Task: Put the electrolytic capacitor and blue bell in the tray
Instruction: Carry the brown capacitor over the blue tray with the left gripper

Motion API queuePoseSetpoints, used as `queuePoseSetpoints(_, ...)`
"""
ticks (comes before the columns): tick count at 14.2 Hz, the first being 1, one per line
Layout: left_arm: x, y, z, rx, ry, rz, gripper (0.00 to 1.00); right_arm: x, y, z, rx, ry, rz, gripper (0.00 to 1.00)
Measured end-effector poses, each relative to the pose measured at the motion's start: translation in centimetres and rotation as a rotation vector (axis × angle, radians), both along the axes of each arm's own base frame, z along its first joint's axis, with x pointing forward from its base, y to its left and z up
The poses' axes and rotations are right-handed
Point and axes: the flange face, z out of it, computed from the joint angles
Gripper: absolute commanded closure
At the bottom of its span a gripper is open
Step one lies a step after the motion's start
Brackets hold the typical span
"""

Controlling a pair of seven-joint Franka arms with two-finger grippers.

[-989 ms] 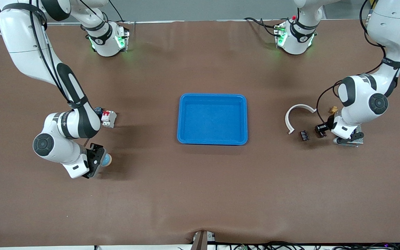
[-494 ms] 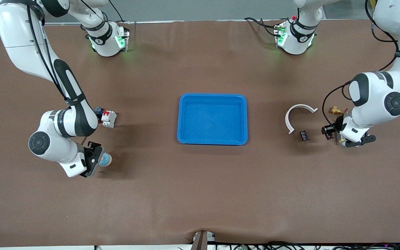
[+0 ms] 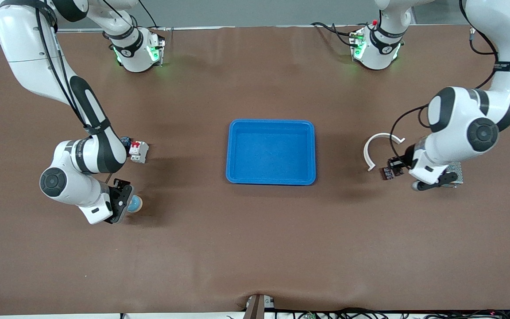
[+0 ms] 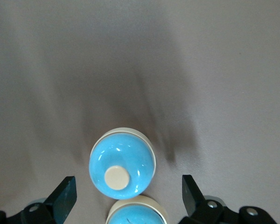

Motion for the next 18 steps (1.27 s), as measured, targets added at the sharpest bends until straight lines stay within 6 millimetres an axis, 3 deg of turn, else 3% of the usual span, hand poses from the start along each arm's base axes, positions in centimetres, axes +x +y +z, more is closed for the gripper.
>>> queuePoseSetpoints(4, -1.9, -8.6, -0.4, 0.017, 0.021, 0.016, 1.0, -0.4, 0.4, -0.5, 0.01, 0.002, -0.002, 0.0)
queuePoseSetpoints(8, -4.8, -16.7, -2.1, 0.042, 0.06, 0.038, 1.0, -0.4, 0.4, -0.6, 0.011, 0.0, -0.004, 0.0)
queuePoseSetpoints(15, -8.8, -24.0, -5.1, 0.088, 0.117, 0.107, 1.0, -0.5, 0.4, -0.7, 0.012, -0.012, -0.005, 0.0)
queuePoseSetpoints(18, -10.0, -26.1, -6.2, 0.086, 0.118, 0.114, 1.0, -0.5, 0.5, -0.8, 0.013, -0.017, -0.006, 0.0)
